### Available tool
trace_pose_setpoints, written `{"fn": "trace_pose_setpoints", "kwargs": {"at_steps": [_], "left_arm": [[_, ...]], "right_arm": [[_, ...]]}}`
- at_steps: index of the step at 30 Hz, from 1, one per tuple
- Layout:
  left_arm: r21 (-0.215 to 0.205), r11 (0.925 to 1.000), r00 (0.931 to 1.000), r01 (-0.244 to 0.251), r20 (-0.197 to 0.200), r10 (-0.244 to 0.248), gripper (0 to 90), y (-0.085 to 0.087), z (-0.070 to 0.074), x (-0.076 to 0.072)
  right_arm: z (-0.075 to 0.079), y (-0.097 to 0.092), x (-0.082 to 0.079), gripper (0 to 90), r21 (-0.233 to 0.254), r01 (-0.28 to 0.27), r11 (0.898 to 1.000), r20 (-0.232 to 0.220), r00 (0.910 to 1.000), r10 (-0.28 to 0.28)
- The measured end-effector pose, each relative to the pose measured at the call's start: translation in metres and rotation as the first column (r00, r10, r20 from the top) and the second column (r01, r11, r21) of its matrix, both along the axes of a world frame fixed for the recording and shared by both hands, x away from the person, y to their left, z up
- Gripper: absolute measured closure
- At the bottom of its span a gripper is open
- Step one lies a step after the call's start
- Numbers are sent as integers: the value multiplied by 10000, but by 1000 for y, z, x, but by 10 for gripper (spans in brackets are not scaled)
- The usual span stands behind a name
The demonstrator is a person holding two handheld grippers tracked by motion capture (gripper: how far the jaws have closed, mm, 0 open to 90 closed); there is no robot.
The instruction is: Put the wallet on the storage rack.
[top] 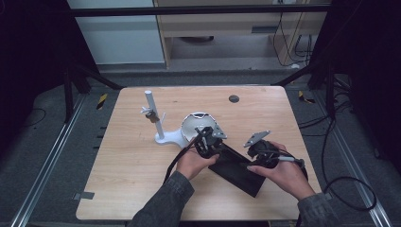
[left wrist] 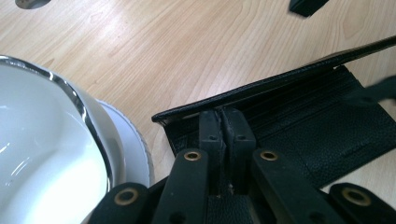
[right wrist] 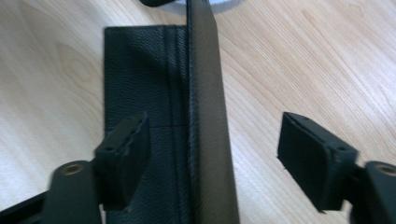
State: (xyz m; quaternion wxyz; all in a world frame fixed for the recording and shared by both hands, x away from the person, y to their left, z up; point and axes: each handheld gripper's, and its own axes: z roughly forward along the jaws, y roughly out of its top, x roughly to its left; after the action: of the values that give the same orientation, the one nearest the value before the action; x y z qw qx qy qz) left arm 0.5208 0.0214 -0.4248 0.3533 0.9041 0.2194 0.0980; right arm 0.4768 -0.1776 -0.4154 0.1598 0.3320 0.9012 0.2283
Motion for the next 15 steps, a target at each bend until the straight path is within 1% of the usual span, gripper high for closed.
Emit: {"fn": "trace_pose_setpoints", "kwargs": {"at_steps": [2,8,15], "left_arm": [[4,10000,10000,-10,-34,10,870,0,-1,1],[-39,10000,10000,-73,-65,73,869,0,-2,3],[-7,10000,9999,-71,-108,70,867,0,-3,3]], "right_arm": [[-2,1,6,335,-120,23,9999,-246,9997,-26],[-10,7,13,401,-304,-166,9994,-586,9982,148],[-18,8,18,442,-339,-120,9994,-820,9966,92]]}}
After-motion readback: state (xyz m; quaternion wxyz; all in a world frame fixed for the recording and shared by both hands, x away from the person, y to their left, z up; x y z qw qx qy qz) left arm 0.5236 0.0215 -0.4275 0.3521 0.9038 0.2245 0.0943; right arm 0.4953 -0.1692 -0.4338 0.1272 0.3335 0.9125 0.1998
